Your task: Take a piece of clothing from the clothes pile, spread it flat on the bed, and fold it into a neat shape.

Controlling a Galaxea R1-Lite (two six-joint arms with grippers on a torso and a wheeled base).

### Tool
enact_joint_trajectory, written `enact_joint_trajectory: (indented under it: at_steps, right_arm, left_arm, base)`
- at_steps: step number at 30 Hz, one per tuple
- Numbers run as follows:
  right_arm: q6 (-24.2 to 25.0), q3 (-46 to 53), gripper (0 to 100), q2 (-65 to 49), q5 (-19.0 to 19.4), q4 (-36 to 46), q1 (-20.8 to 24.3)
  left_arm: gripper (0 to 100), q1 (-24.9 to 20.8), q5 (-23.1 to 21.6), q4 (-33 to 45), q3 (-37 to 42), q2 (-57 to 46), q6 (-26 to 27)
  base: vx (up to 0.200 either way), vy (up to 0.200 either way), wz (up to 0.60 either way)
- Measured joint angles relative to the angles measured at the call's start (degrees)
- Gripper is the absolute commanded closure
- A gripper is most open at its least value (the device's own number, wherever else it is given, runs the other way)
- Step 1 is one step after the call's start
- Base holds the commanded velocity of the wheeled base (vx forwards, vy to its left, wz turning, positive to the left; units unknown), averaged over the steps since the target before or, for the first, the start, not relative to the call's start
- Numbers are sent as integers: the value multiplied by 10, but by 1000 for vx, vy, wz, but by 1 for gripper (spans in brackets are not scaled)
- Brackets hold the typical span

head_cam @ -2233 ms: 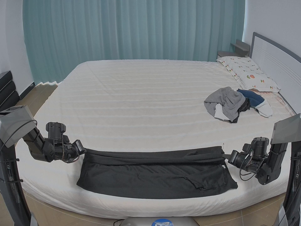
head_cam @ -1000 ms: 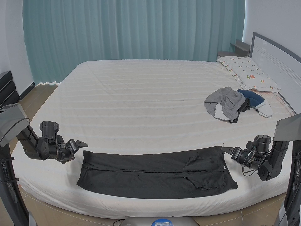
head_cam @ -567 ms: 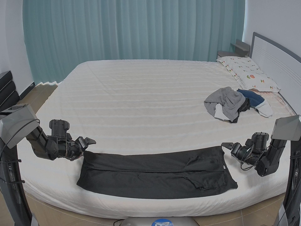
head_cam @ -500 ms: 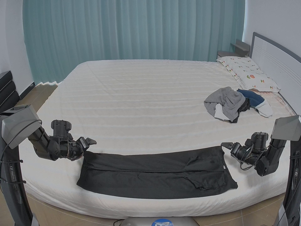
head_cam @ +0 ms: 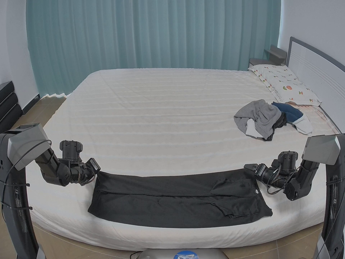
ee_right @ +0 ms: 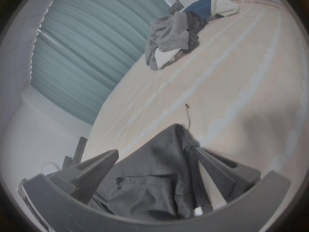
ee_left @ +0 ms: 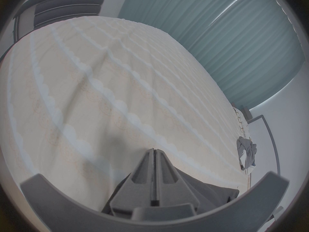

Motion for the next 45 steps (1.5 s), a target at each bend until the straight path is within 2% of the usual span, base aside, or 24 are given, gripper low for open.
enact_joint_trajectory:
  at_steps: [9,17,18,19,20,28,33,38,45]
  right_arm:
    - [2,-25,100,11,-20,11,-3]
    - [3,-30,100,14,-22,9,-12]
    - [2,-29,100,14,-22,9,-12]
    - [2,-28,100,14,-22,10,-12]
    - [2,-26,0,14,-22,10,-12]
    - [3,-17,0,1,-26,-7,-10]
    - [10,21,0,-34,-28,-39,-10]
    - [18,65,0,-60,-10,-62,7]
    - [16,75,0,-51,14,-57,19]
  left_arm:
    - [100,3,0,-11,2,2,0]
    - [100,2,0,-11,3,4,-1]
    - [0,2,0,-11,3,4,-2]
    - [0,2,0,-11,4,3,-2]
    - [0,2,-1,-11,6,3,-2]
    - [0,3,-5,-12,10,3,-4]
    - [0,7,-19,-12,11,1,-17]
    - [0,10,-26,-12,12,-1,-28]
    - [0,10,-27,-12,12,-2,-28]
  base:
    - [0,0,0]
    - [0,0,0]
    - [0,0,0]
    - [0,0,0]
    - [0,0,0]
    - [0,0,0]
    - [0,0,0]
    - [0,0,0]
    - [0,0,0]
